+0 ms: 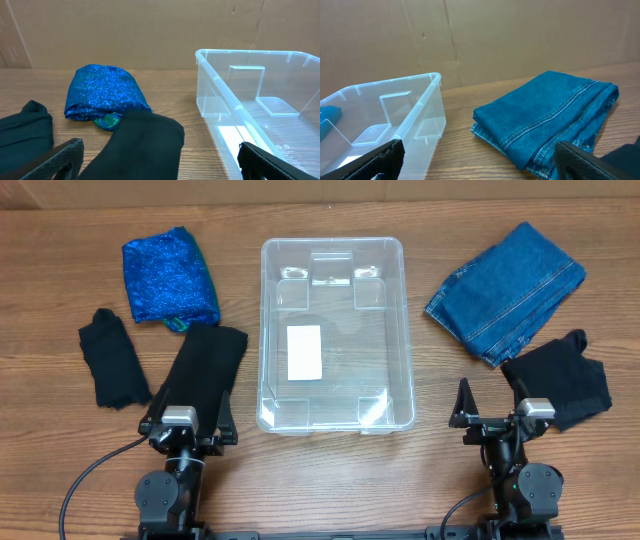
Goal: Pack container
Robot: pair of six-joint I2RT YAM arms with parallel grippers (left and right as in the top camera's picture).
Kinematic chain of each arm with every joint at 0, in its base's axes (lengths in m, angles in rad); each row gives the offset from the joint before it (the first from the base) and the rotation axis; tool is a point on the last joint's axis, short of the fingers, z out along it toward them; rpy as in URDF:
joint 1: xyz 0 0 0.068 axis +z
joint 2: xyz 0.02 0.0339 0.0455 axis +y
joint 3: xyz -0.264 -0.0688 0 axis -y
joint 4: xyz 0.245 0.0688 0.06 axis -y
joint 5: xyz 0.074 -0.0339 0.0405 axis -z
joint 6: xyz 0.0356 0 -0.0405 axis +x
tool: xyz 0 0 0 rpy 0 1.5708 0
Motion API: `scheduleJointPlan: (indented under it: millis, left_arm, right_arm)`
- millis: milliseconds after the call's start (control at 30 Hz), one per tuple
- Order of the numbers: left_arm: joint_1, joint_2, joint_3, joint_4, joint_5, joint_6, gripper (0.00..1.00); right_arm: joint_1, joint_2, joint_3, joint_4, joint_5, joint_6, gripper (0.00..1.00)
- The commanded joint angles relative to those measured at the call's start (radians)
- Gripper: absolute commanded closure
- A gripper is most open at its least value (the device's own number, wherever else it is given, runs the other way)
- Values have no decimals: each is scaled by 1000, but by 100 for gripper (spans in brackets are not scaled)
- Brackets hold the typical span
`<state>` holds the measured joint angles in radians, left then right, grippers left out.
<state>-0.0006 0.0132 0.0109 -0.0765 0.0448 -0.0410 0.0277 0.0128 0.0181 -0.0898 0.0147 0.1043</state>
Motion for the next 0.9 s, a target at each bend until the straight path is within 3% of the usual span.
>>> scheduleJointPlan:
  millis: [0, 867]
  left_arm:
    - [-6, -8, -6, 2, -7, 19, 0]
    - [-6, -8, -6, 2, -8, 19, 0]
  right_arm:
    - [7, -10, -10, 6, -1, 0, 0]
    - [7, -10, -10, 6, -1, 0, 0]
